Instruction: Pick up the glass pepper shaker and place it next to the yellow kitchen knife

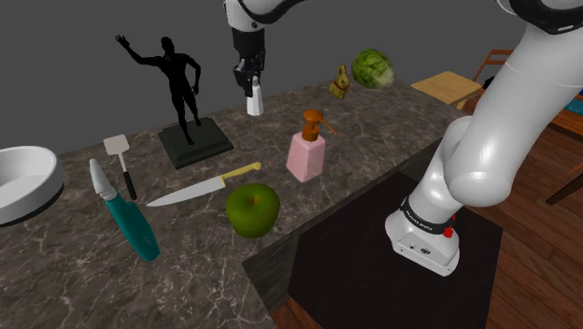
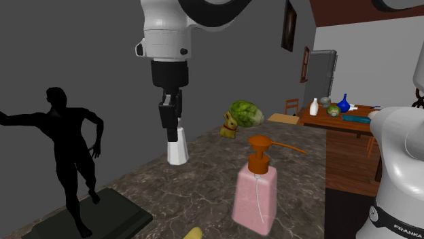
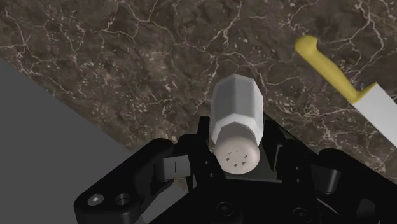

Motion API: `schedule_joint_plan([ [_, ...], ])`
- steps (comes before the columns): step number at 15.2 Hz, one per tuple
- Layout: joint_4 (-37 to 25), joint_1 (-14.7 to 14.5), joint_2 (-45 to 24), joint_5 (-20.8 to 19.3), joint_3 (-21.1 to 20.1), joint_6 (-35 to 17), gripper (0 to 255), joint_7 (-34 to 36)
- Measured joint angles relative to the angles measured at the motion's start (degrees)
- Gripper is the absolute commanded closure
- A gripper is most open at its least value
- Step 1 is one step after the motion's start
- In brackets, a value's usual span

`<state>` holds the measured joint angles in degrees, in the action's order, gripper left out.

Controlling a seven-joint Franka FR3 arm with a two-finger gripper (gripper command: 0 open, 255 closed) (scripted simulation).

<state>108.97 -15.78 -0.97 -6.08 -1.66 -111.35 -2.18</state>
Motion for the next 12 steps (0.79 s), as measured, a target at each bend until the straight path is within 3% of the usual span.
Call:
schedule_joint_plan([
  [12, 6.34, 0.21, -2.52, -0.52, 0.21, -8.86, 255, 0.69],
])
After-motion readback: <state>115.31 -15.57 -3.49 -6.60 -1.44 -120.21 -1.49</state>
